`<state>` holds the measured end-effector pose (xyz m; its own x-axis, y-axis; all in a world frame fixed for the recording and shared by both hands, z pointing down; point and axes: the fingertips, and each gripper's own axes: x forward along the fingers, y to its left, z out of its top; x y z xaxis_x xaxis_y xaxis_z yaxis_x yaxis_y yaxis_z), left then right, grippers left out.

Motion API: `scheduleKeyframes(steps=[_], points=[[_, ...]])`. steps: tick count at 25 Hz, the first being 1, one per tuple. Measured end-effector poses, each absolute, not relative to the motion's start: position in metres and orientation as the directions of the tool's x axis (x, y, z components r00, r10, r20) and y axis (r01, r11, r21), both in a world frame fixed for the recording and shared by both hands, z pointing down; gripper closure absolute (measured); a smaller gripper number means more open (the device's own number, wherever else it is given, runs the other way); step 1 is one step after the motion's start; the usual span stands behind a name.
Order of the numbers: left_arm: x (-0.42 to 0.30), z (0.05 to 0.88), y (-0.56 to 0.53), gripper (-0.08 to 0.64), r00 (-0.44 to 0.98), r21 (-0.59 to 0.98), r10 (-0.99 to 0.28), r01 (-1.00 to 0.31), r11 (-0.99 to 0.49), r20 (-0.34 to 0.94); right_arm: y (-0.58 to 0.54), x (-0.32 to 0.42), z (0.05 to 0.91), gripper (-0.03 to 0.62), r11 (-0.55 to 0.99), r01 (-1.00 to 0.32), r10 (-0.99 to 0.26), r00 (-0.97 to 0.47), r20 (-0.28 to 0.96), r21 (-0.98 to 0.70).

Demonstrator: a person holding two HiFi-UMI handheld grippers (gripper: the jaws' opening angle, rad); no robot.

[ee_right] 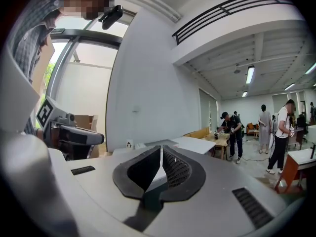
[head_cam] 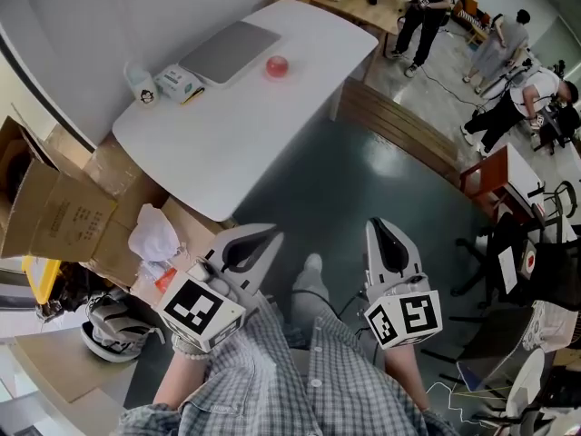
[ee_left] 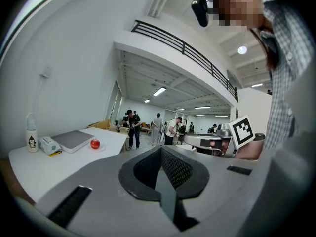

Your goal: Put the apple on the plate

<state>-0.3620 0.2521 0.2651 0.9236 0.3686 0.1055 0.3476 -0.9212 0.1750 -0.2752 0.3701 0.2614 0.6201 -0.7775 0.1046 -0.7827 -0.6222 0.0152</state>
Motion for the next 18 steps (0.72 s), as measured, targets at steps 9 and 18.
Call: scheduleKeyframes(steps=[9,18], points=[[-0.318,0.265,0.246,0.551,0.940,0.164,0.324,0.304,-0.939,0.112,0.337,-0.236,0.272,0.563,-0.537,-0.843,-0.835,0.536,0.122,0.032],[-0.246,0.268,0.241,0.551,0.952,0.176,0.276,0.252,-0.952,0.130,0.318,-0.167,0.277,0.563,-0.459,-0.888,-0.879,0.456,0.142,0.009]])
